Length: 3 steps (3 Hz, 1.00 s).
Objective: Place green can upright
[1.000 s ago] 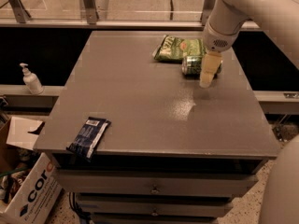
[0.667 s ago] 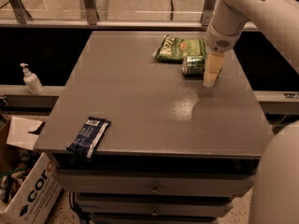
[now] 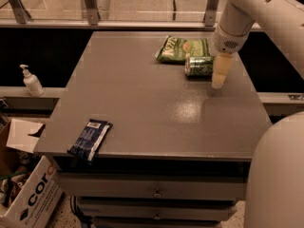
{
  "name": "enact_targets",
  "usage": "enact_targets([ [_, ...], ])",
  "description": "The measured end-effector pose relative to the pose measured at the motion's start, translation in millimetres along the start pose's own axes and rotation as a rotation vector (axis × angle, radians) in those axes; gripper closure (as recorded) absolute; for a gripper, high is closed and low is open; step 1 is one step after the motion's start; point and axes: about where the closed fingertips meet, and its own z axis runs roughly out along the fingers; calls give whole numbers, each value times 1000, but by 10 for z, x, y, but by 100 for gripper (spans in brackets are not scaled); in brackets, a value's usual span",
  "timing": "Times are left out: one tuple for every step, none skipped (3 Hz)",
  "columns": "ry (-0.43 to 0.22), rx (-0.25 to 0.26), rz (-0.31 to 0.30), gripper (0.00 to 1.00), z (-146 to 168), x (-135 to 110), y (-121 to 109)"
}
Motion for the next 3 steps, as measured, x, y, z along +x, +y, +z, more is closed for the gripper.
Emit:
enact_targets([
  [-2, -26, 5, 18, 57, 21, 20],
  [-2, -57, 22, 41, 135, 6, 64],
  [8, -83, 41, 64, 186, -24, 92],
])
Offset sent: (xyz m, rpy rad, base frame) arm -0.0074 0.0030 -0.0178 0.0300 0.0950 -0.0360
